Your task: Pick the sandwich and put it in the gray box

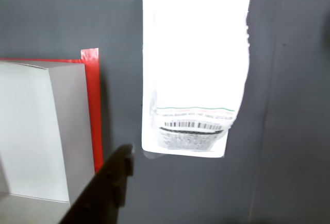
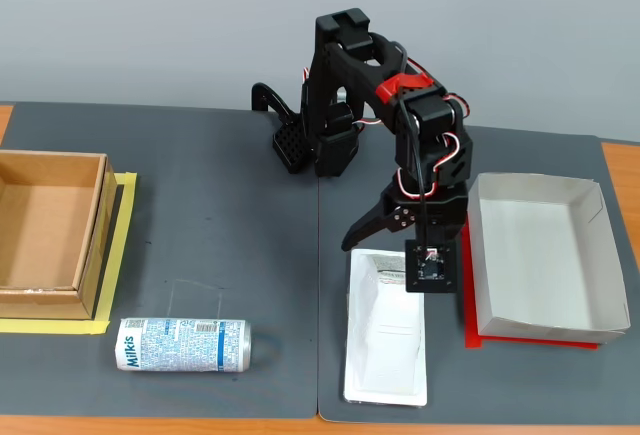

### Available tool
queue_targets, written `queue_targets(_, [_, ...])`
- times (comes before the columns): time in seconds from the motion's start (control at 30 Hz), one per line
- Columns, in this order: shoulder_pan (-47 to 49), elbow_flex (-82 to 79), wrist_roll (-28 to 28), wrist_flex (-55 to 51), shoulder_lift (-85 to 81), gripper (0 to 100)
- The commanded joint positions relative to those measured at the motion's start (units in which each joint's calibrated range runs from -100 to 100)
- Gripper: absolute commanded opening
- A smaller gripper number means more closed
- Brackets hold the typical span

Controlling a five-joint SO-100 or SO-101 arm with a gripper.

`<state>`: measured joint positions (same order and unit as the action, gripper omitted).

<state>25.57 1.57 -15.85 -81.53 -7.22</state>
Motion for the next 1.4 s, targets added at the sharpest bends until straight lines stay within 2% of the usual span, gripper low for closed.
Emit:
queue_targets(0.0, [-0.8,2.7,-0.1,2.1,1.1,50])
queue_targets(1.27, [0.4,2.6,0.3,15.5,17.2,49])
queue_targets(1.37, [0.4,2.5,0.3,15.7,17.9,47])
